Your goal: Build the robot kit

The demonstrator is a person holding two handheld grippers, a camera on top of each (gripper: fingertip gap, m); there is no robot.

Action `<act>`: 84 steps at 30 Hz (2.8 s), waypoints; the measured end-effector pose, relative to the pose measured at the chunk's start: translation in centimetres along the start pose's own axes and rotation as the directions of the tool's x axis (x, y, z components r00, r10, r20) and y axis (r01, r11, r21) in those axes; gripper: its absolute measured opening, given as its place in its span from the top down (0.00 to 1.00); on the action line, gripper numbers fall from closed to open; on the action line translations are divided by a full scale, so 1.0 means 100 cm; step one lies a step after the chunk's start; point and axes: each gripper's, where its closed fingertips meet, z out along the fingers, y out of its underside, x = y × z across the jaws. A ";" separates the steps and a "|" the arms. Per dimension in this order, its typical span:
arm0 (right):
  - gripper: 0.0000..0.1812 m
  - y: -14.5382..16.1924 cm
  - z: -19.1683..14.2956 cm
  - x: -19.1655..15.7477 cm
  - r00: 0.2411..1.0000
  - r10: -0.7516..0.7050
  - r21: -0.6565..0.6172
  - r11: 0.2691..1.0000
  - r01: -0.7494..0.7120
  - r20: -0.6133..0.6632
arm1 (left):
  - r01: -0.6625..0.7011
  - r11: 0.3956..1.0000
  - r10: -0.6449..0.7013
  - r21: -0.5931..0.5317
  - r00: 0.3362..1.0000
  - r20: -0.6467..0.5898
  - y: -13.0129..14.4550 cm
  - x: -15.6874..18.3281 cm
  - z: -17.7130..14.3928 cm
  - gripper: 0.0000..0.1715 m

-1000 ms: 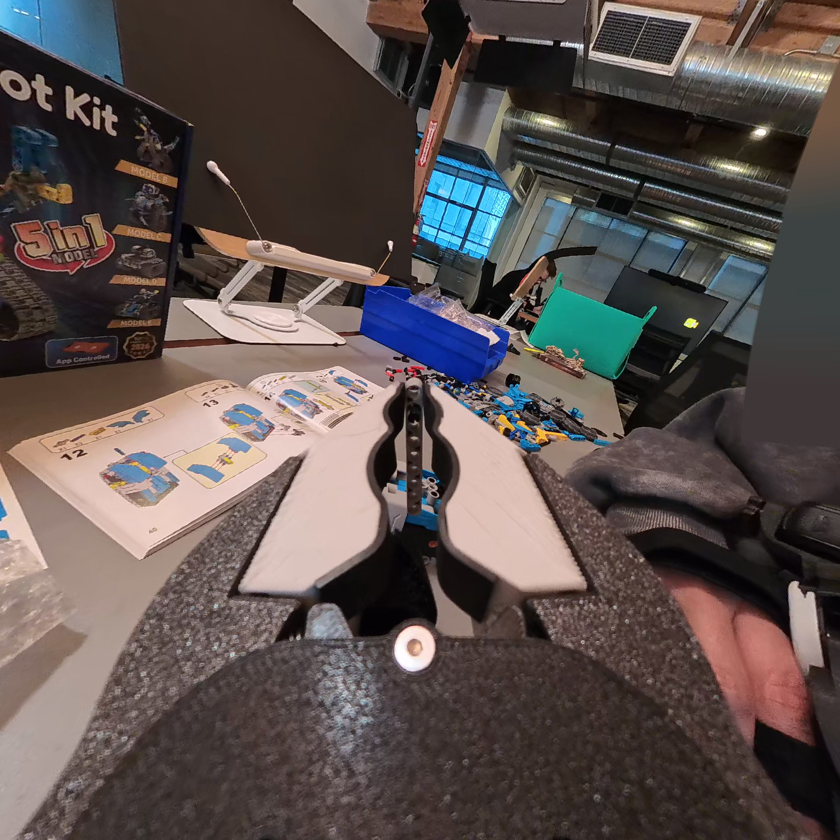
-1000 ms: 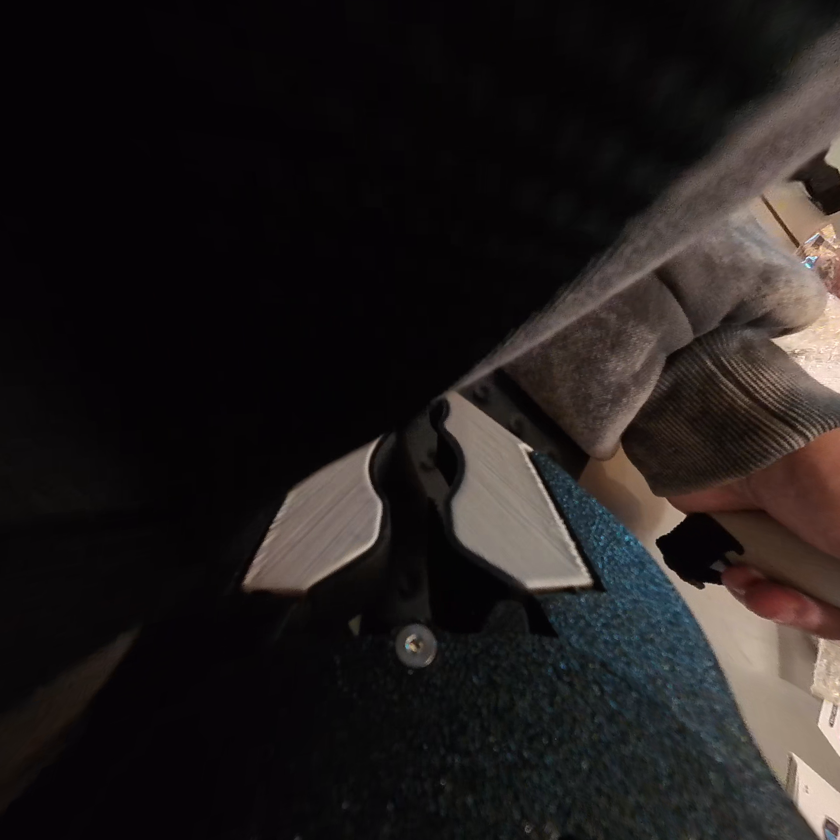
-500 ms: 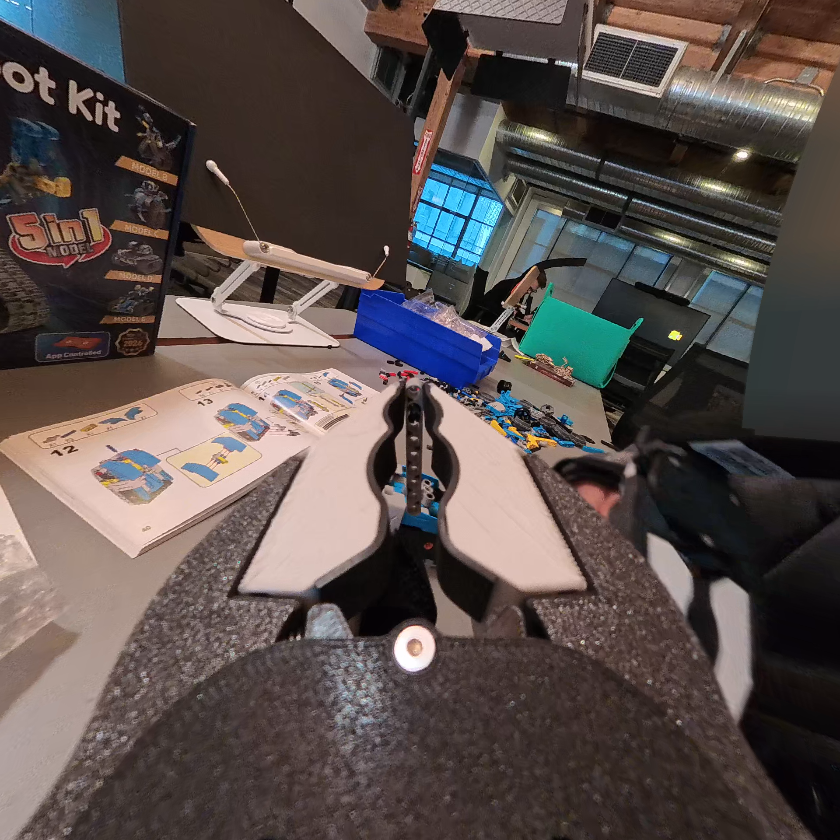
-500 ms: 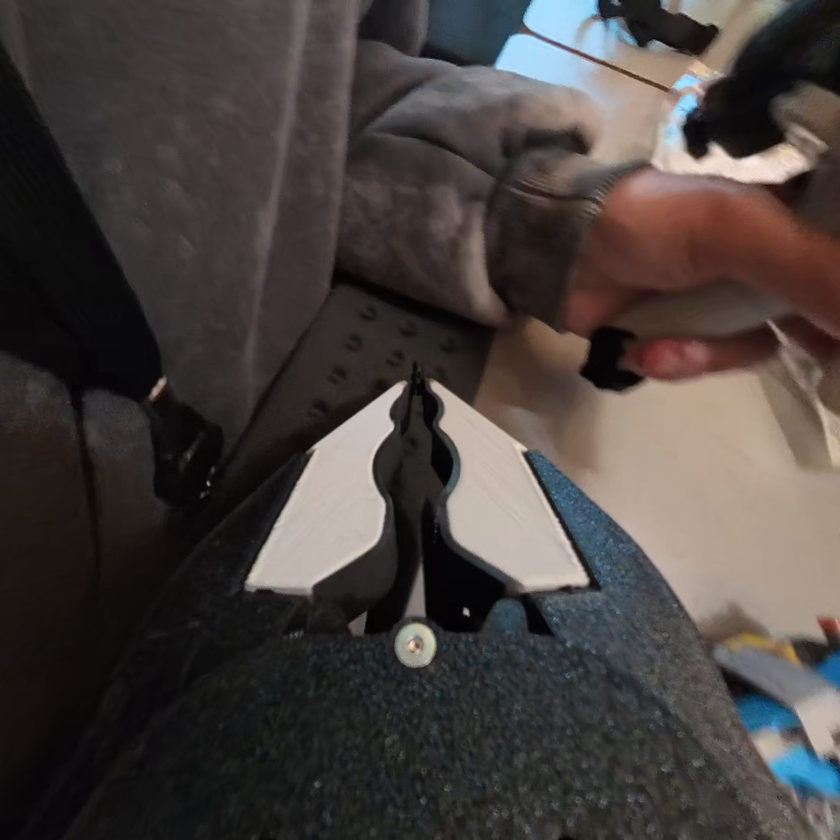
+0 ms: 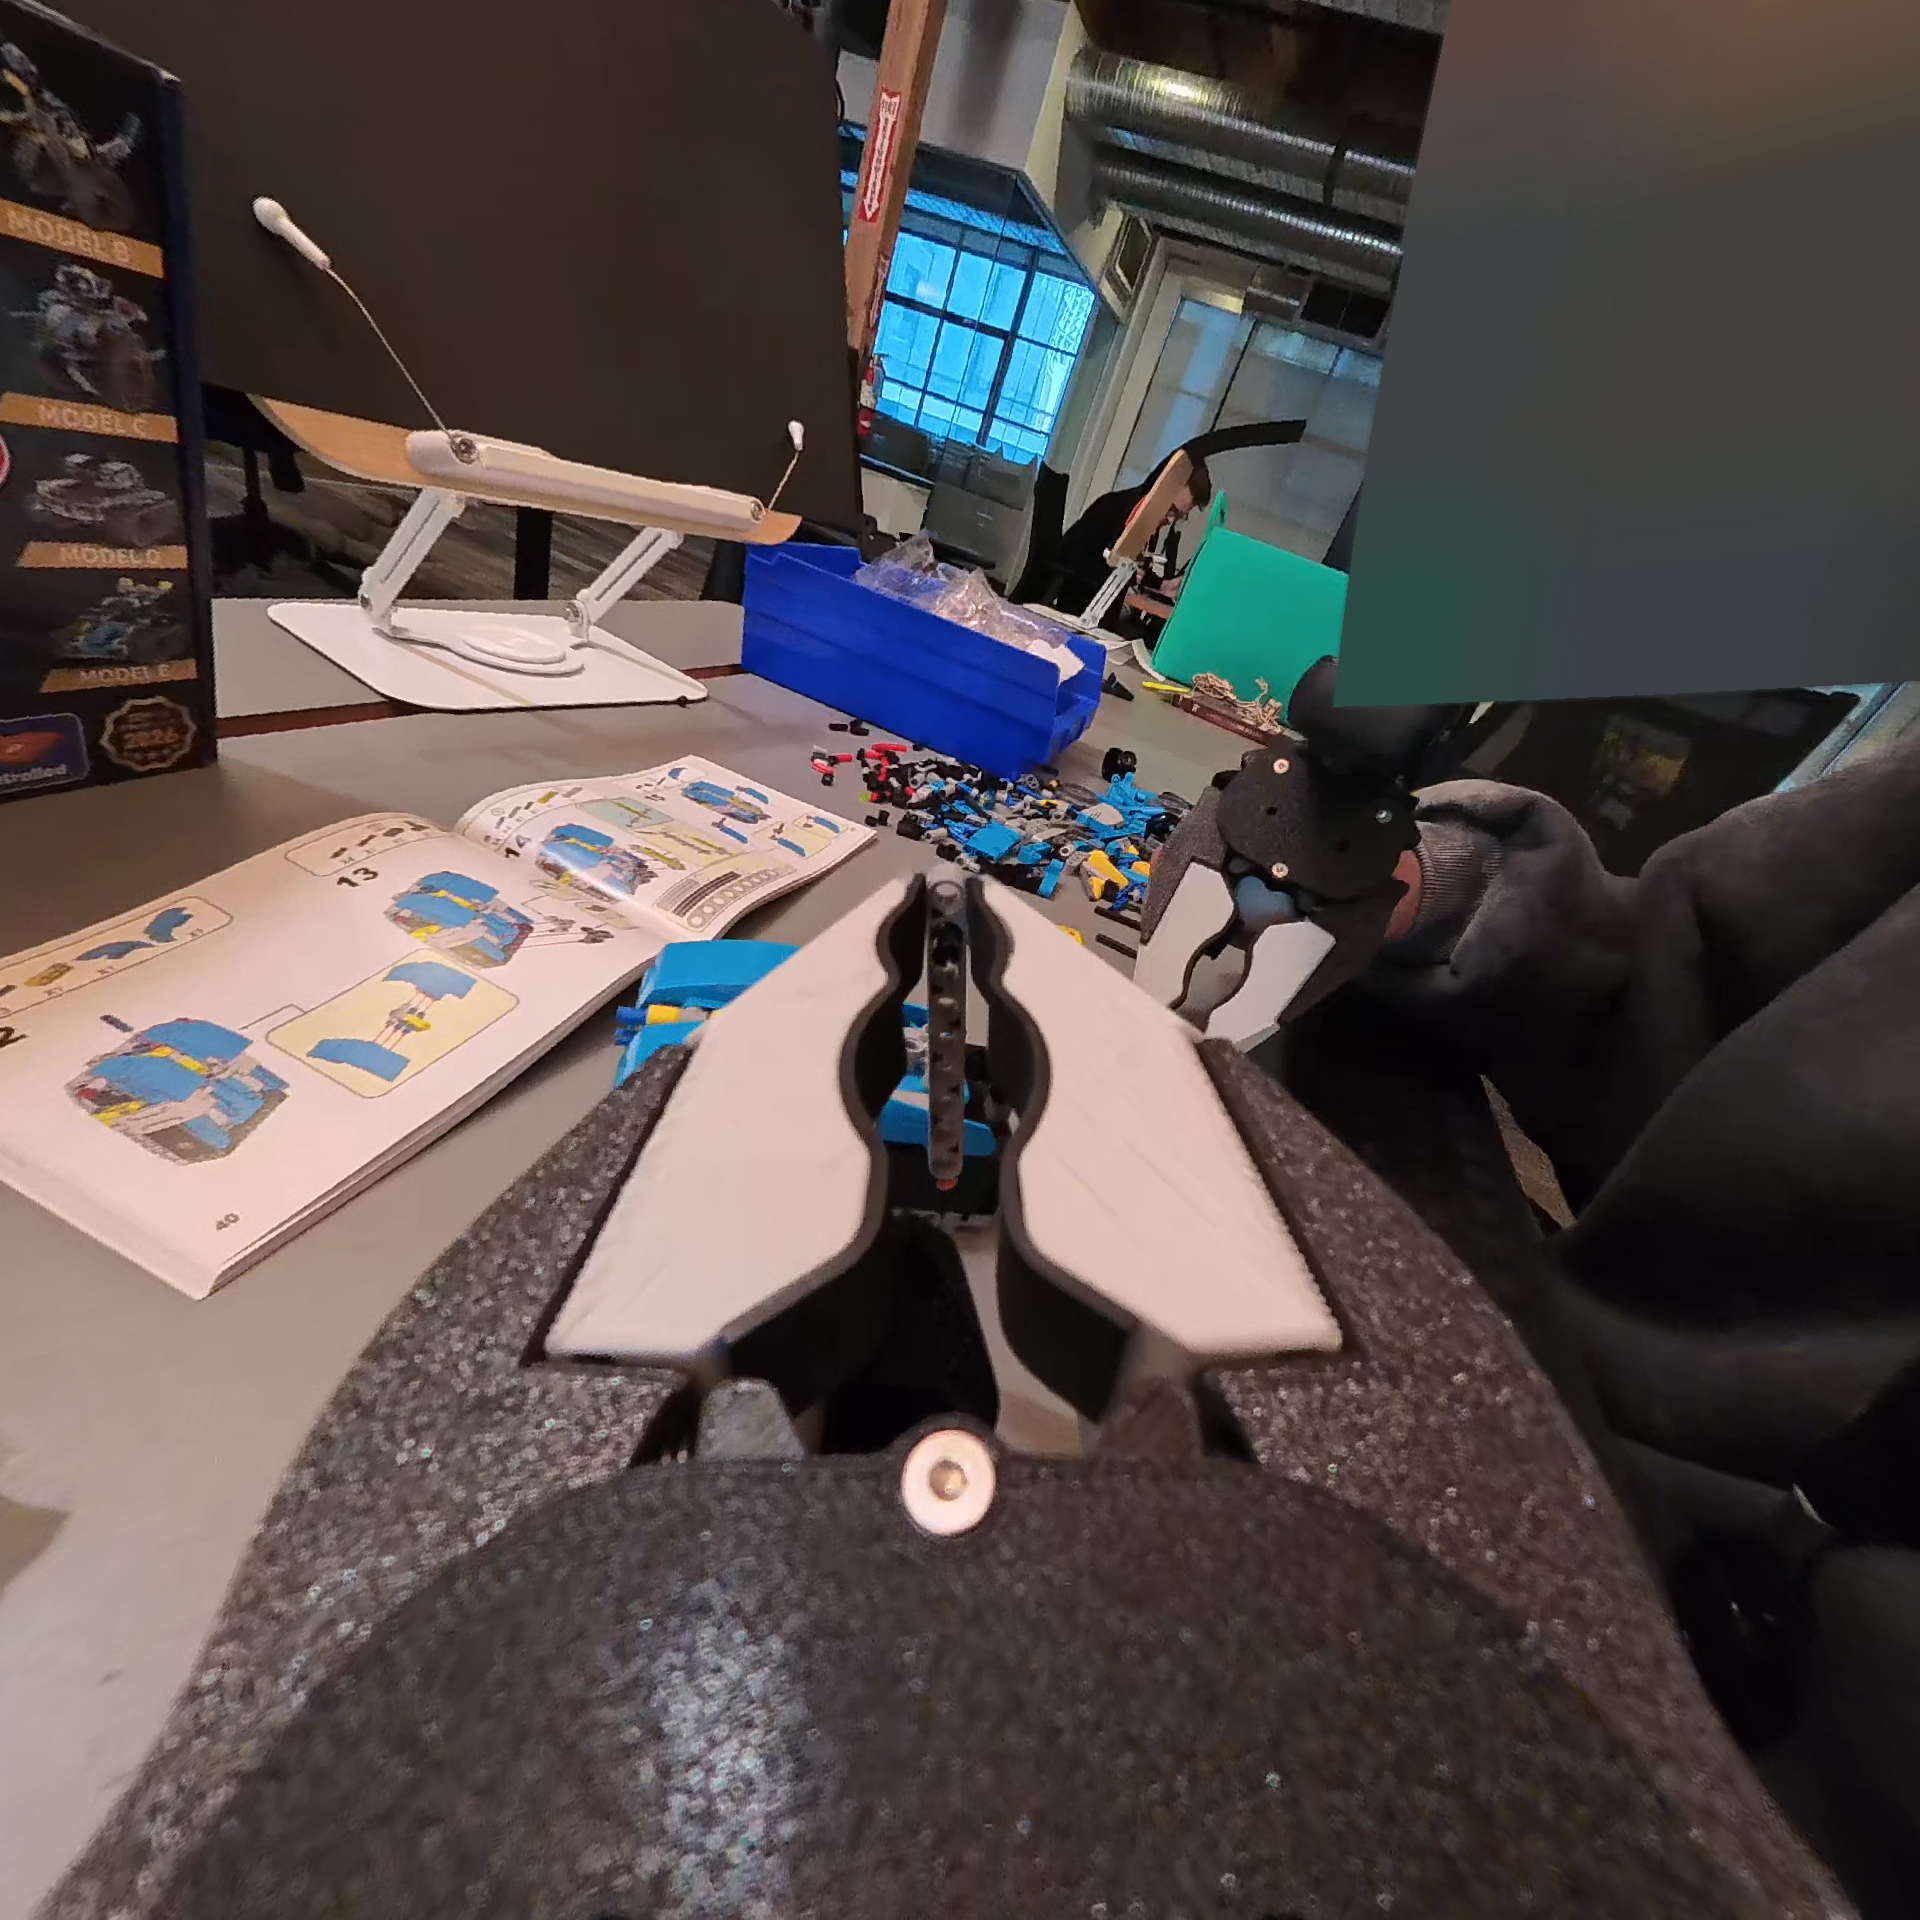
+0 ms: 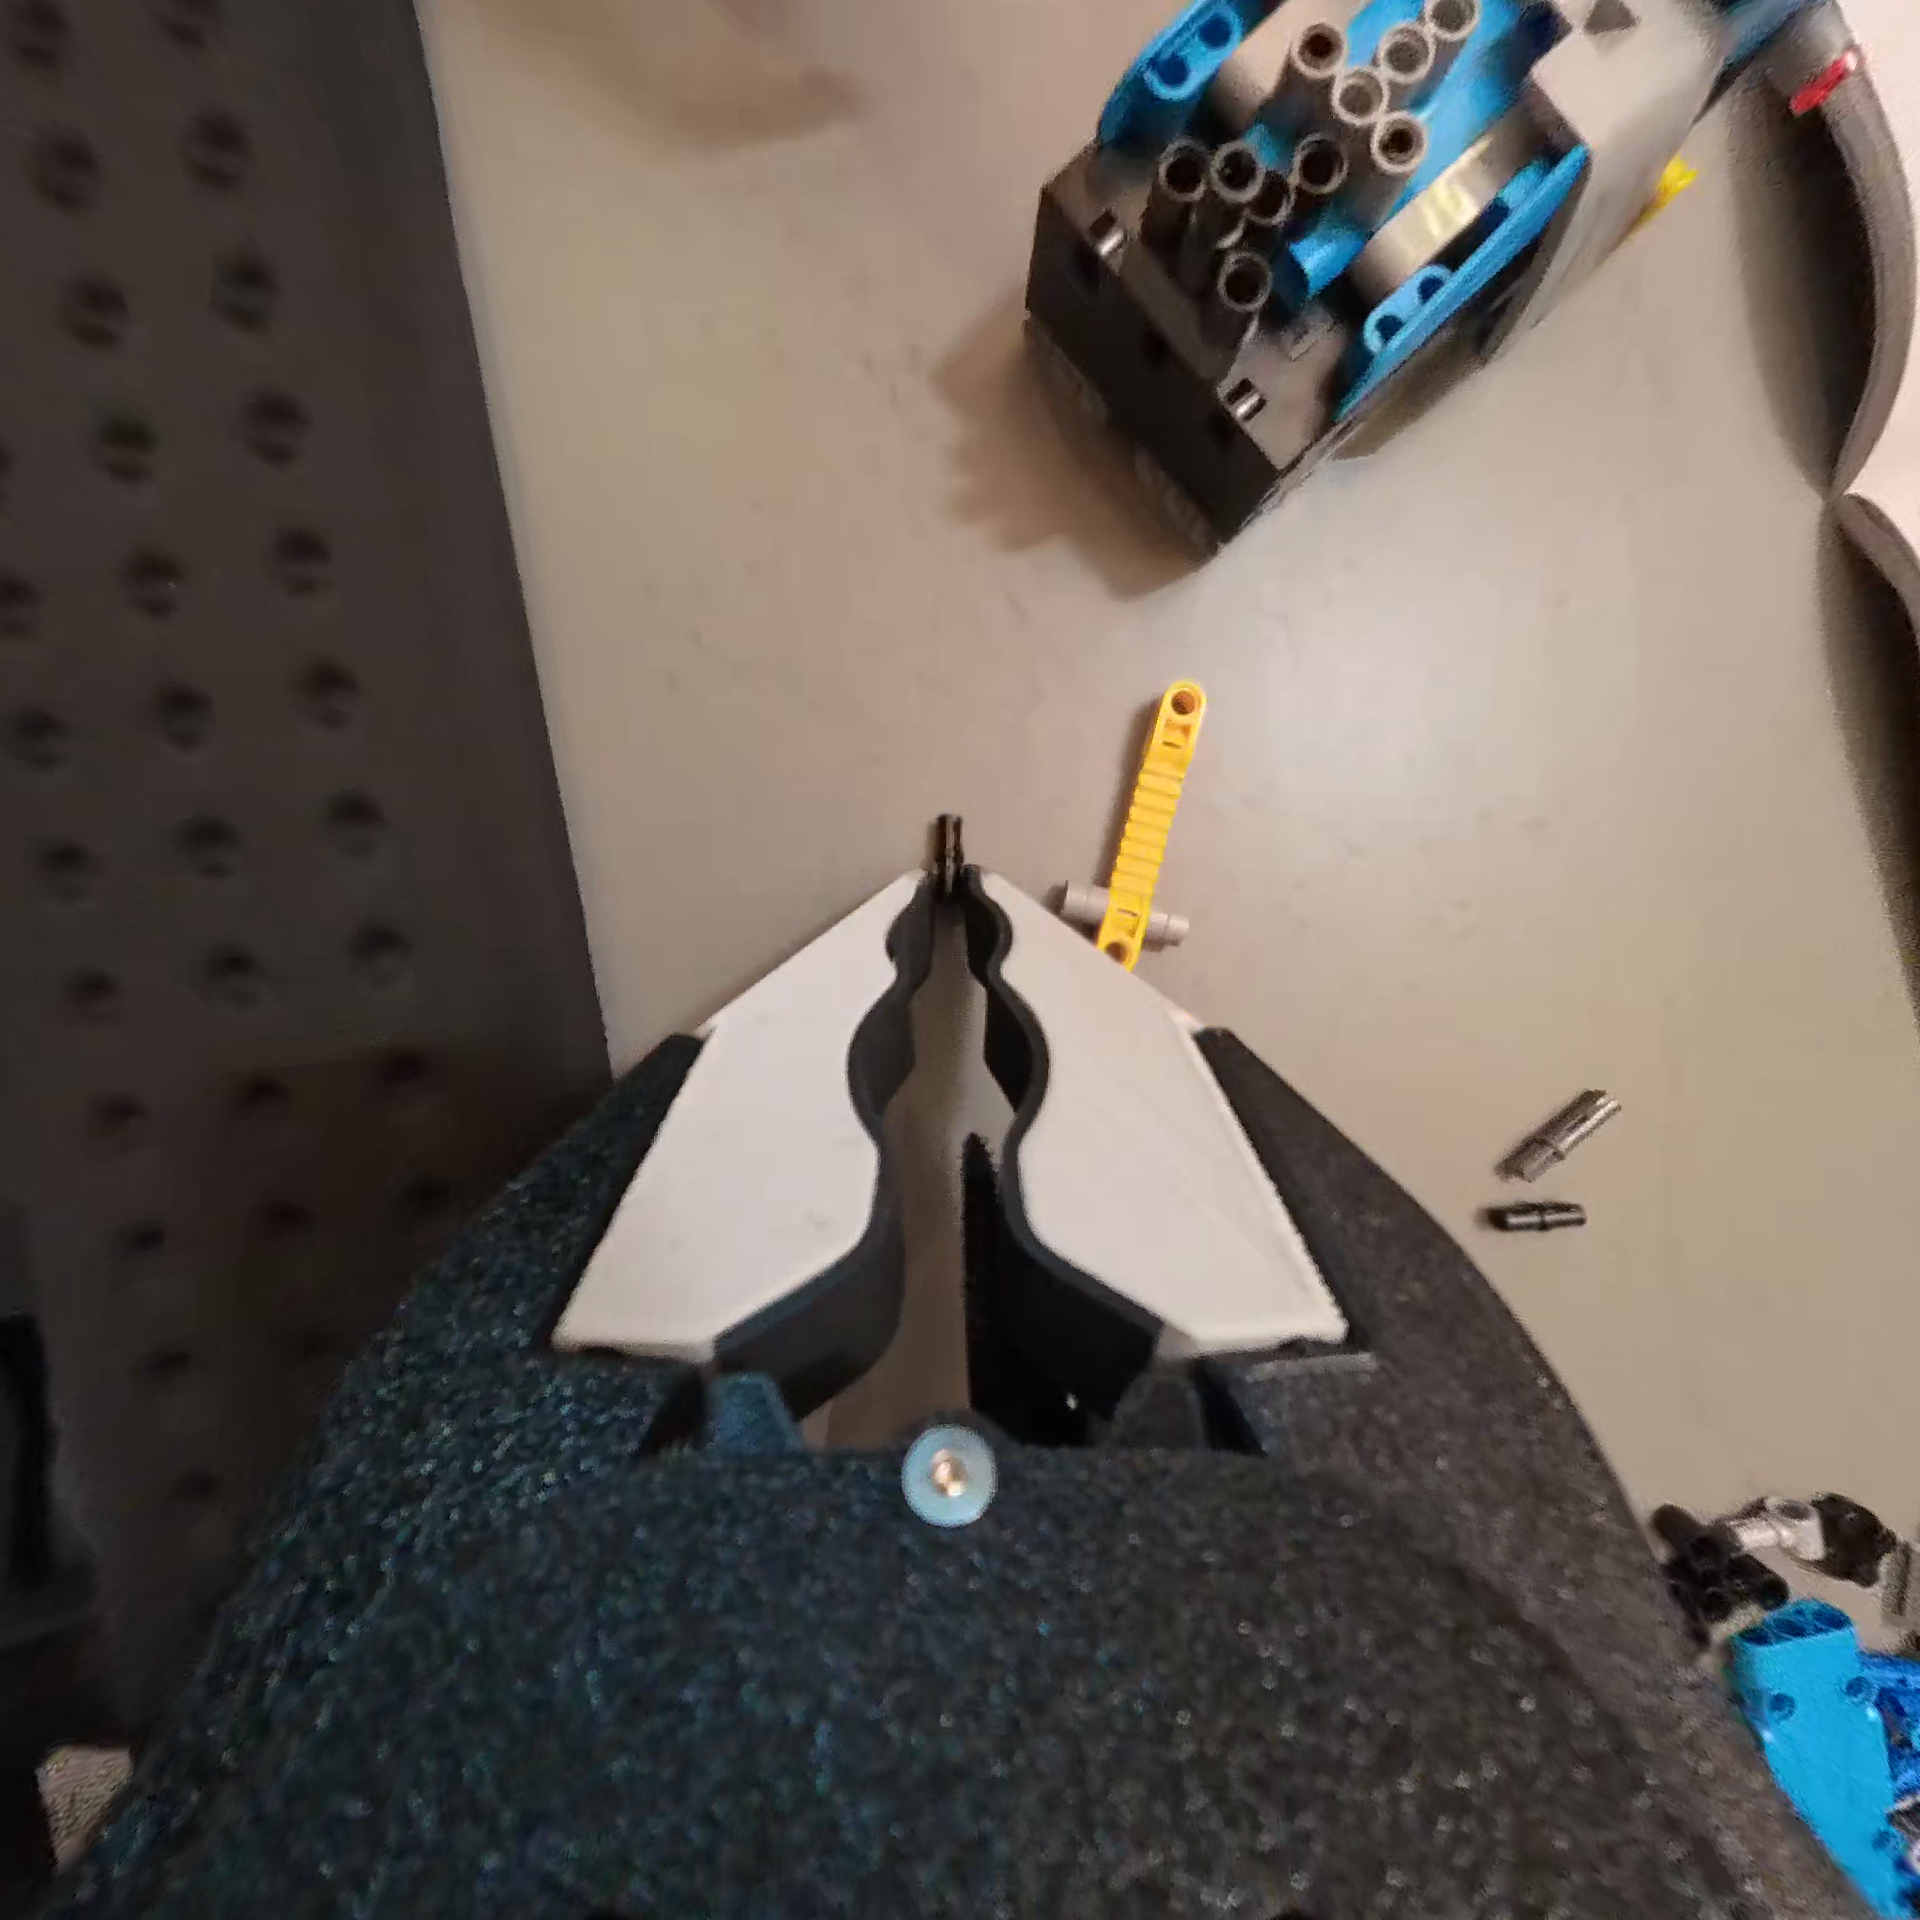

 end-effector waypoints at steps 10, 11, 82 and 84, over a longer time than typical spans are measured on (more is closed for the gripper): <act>0.97 0.000 0.001 0.002 0.996 0.076 0.115 0.990 -0.082 0.056 | 0.023 1.000 -0.024 -0.019 0.999 -0.048 0.004 0.007 0.003 0.96; 0.97 -0.001 0.001 0.002 0.996 0.071 0.116 0.990 -0.077 0.057 | 0.017 0.999 -0.019 -0.028 0.998 -0.056 0.005 0.010 0.005 0.96; 0.98 -0.178 -0.062 0.018 0.780 0.262 0.744 0.240 -0.623 0.569 | -0.099 0.987 0.083 -0.125 0.988 -0.127 0.022 0.052 0.027 0.96; 0.98 -0.176 -0.062 0.019 0.782 0.266 0.747 0.241 -0.620 0.563 | -0.068 0.993 0.055 -0.101 0.990 -0.127 0.017 0.050 0.024 0.96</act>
